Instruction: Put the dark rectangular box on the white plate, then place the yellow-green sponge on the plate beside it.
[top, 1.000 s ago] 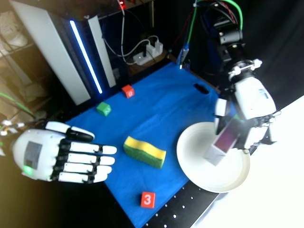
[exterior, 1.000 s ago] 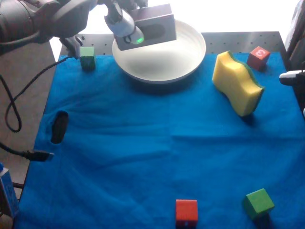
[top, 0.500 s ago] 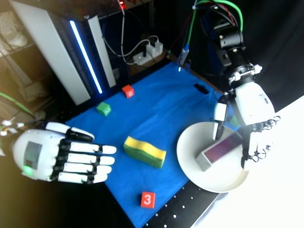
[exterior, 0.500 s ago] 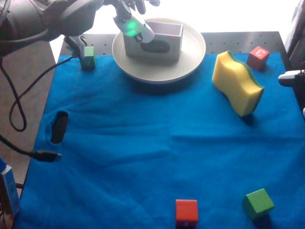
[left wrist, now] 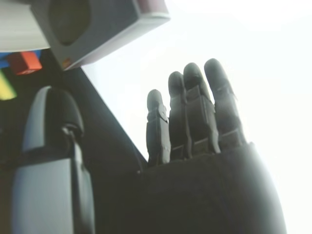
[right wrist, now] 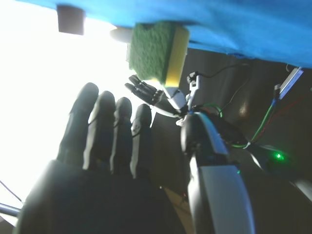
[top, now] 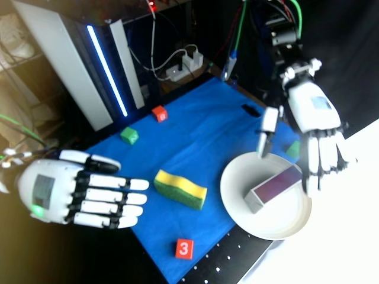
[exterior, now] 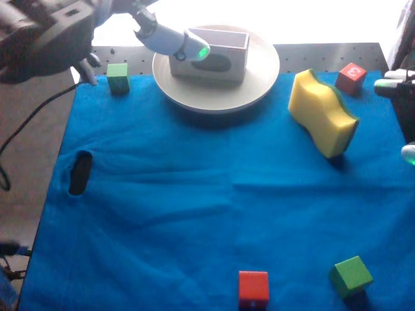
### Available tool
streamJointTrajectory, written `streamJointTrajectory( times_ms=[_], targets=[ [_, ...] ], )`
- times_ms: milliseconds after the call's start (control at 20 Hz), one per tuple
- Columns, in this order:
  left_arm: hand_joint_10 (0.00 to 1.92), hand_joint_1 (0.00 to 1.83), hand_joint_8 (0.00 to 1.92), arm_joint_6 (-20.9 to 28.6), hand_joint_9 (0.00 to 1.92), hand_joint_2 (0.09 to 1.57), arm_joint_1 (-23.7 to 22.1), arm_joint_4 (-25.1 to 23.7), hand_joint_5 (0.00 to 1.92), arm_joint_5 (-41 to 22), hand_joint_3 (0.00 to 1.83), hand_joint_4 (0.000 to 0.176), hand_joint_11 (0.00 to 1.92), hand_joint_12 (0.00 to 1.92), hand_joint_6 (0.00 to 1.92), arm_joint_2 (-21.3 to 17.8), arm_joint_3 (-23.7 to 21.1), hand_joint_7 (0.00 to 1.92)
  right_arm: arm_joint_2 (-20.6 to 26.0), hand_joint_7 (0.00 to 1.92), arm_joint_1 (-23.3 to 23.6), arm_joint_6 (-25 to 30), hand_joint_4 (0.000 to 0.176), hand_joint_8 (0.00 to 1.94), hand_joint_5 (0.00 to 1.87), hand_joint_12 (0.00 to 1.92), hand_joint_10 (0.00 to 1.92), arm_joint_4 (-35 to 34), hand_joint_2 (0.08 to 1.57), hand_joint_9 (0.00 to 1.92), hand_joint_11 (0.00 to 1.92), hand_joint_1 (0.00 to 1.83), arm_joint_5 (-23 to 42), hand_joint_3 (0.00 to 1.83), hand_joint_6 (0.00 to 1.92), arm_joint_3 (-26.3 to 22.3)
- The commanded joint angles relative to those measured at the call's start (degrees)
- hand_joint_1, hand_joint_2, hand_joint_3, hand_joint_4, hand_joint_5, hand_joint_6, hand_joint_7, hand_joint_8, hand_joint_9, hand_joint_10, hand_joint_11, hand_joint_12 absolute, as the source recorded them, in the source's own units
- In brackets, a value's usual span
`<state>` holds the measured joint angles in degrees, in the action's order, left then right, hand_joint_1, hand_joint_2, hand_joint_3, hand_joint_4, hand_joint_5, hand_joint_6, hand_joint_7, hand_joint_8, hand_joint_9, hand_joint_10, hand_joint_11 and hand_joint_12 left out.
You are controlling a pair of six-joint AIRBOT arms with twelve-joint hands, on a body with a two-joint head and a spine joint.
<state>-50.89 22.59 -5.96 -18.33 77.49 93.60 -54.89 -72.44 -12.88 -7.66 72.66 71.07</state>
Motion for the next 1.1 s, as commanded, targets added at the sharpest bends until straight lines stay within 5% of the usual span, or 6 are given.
streamJointTrajectory(
  times_ms=[0, 250, 400, 550, 850, 1050],
  targets=[
    [0.00, 0.67, 0.00, -0.6, 0.08, 0.96, 0.1, 0.8, 0.08, -9.0, 0.00, 0.176, 0.00, 0.32, 0.00, -1.3, -1.0, 0.08, 0.0, 0.23, 1.1, 0.5, 0.037, 0.00, 0.36, 0.34, 0.00, -1.5, 1.12, 0.13, 0.00, 0.86, 6.9, 0.00, 0.00, 0.4],
    [0.00, 0.65, 0.00, -10.4, 0.00, 0.91, 8.8, 8.4, 0.02, -22.4, 0.00, 0.176, 0.00, 0.00, 0.01, -14.7, -18.1, 0.01, -0.8, 0.22, 4.2, 0.5, 0.093, 0.01, 0.31, 0.18, 0.01, -1.5, 1.00, 0.16, 0.00, 0.77, 6.9, 0.00, 0.00, 0.5],
    [0.00, 0.67, 0.00, -10.6, 0.00, 0.90, 14.8, 10.8, 0.00, -29.6, 0.00, 0.101, 0.00, 0.00, 0.00, -19.6, -24.0, 0.00, -1.9, 0.22, 5.6, 0.3, 0.106, 0.00, 0.29, 0.29, 0.00, -1.5, 1.00, 0.22, 0.00, 0.79, 4.9, 0.00, 0.00, 0.9],
    [0.00, 0.47, 0.00, -10.6, 0.00, 0.89, 19.0, 10.8, 0.00, -33.3, 0.00, 0.100, 0.00, 0.00, 0.00, -23.6, -28.7, 0.00, -3.4, 0.22, 7.1, 0.2, 0.073, 0.00, 0.21, 0.40, 0.00, -0.7, 1.00, 0.19, 0.00, 0.66, 2.0, 0.00, 0.00, 2.2],
    [0.00, 0.65, 0.00, -10.6, 0.00, 0.89, 27.8, 14.1, 0.00, -40.9, 0.00, 0.089, 0.00, 0.00, 0.00, -30.1, -36.4, 0.00, -7.1, 0.29, 13.7, 0.2, 0.137, 0.00, 0.28, 0.67, 0.01, 3.3, 0.98, 0.29, 0.00, 0.54, -7.0, 0.00, 0.00, 6.5],
    [0.00, 0.64, 0.00, -10.6, 0.00, 0.91, 29.1, 14.8, 0.00, -41.4, 0.00, 0.074, 0.00, 0.00, 0.00, -30.2, -37.3, 0.00, -10.0, 0.32, 20.1, 0.2, 0.121, 0.00, 0.30, 0.74, 0.00, 6.7, 1.02, 0.32, 0.00, 0.58, -13.9, 0.01, 0.01, 10.5]
  ],
)
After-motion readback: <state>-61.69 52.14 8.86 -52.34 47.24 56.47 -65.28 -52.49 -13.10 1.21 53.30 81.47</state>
